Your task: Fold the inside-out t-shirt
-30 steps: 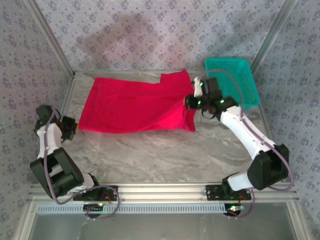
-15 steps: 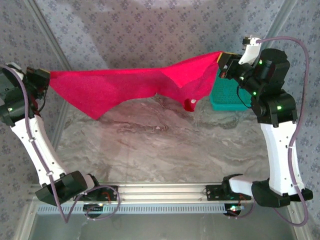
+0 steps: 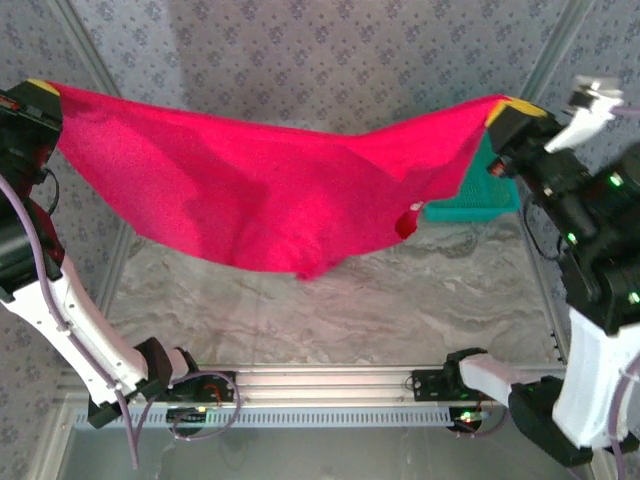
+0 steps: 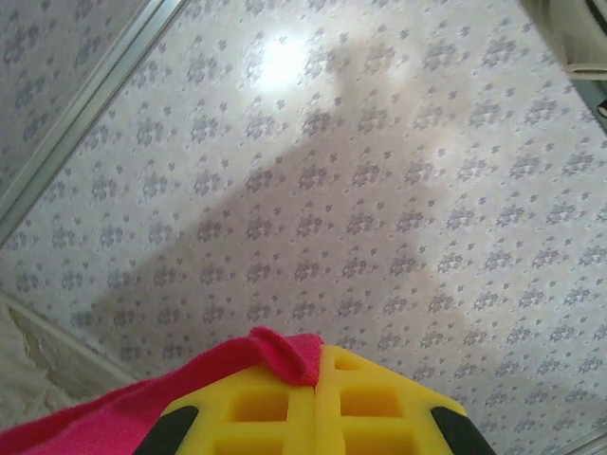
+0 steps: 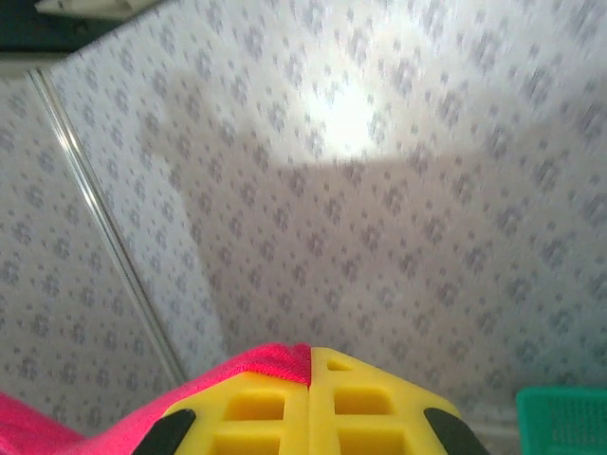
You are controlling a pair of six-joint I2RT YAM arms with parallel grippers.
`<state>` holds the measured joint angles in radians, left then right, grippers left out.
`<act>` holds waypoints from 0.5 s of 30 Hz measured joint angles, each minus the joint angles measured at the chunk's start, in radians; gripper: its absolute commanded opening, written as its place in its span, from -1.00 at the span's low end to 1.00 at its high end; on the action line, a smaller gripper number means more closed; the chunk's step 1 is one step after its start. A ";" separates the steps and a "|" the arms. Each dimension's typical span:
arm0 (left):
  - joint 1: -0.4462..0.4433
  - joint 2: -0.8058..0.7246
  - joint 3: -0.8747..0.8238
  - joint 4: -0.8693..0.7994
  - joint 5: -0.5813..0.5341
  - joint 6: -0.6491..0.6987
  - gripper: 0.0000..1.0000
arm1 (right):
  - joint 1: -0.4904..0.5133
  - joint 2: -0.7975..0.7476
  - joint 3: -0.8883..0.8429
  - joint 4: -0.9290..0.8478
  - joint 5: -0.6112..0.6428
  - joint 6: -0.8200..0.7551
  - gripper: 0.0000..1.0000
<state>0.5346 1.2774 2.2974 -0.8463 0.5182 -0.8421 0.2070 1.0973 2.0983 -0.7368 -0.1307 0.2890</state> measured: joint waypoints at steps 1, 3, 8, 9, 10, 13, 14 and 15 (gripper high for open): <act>0.000 -0.003 0.002 0.000 -0.003 0.003 -1.00 | 0.000 -0.009 0.012 0.003 0.010 -0.009 -1.00; 0.000 -0.015 -0.012 0.005 -0.009 0.004 -1.00 | 0.000 -0.011 0.032 0.019 0.031 -0.029 -1.00; 0.000 -0.030 -0.211 0.083 -0.009 0.003 -1.00 | -0.008 0.095 0.023 0.053 0.057 -0.065 -1.00; -0.007 -0.021 -0.263 0.103 -0.010 0.003 -1.00 | -0.012 0.138 0.014 0.061 0.057 -0.069 -1.00; -0.018 -0.011 -0.320 0.132 -0.010 0.003 -1.00 | -0.015 0.174 0.005 0.068 0.057 -0.071 -1.00; -0.086 0.044 -0.481 0.205 -0.034 0.019 -1.00 | -0.025 0.301 -0.060 0.108 0.056 -0.069 -1.00; -0.113 0.084 -0.537 0.232 -0.044 0.029 -1.00 | -0.029 0.343 -0.096 0.126 0.056 -0.068 -1.00; -0.139 0.126 -0.588 0.254 -0.056 0.037 -1.00 | -0.031 0.388 -0.138 0.144 0.056 -0.064 -1.00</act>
<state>0.3958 1.4033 1.7096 -0.5922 0.4622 -0.8047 0.1757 1.4857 1.9602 -0.5930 -0.0742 0.2245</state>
